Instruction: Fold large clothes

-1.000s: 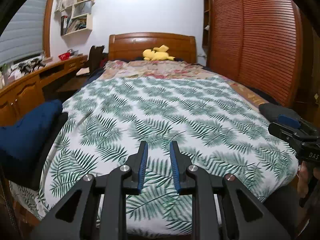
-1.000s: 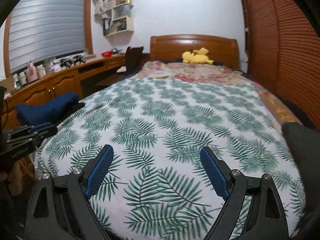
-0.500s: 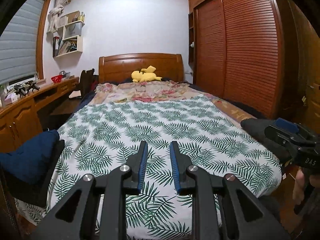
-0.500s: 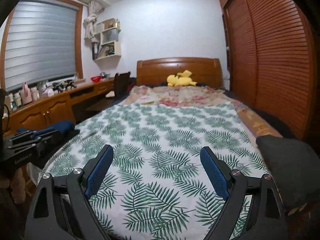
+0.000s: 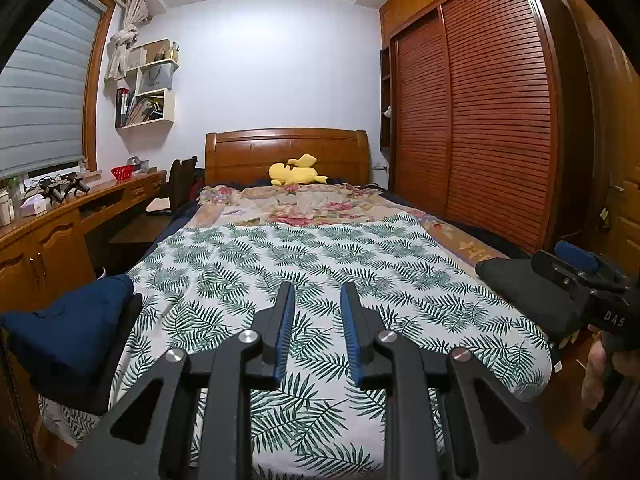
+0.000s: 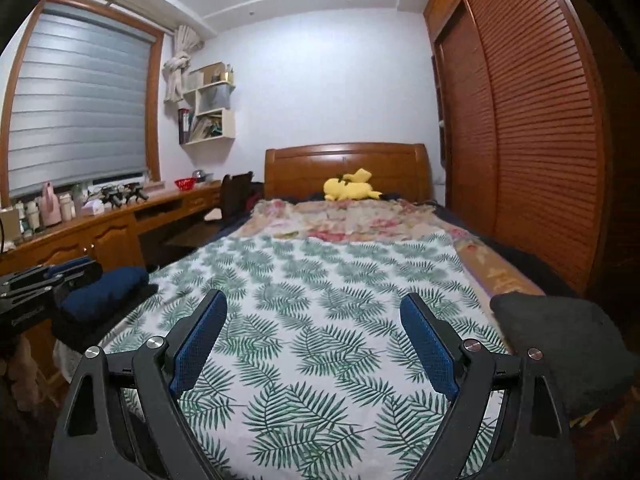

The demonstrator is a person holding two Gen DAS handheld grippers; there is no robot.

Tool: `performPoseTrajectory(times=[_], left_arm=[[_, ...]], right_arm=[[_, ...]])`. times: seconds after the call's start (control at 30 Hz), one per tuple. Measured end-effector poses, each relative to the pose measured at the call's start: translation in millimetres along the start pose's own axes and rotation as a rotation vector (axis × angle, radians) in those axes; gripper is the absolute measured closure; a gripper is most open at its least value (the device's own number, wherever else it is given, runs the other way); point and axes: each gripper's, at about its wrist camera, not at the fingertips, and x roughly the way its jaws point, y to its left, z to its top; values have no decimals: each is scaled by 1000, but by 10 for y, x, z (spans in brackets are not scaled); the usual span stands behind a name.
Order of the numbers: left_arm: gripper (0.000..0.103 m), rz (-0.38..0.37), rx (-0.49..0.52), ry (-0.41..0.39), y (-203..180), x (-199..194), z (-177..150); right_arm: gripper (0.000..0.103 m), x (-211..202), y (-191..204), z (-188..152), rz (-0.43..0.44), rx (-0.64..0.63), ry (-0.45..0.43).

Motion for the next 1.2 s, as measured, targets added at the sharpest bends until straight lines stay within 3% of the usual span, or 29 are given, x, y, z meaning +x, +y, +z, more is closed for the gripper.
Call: performPoseTrajectory(times=[1.2], left_arm=[[79,2,-1,22,8,55,-78]], right_arm=[[13,34,19,-65,4,11,15]])
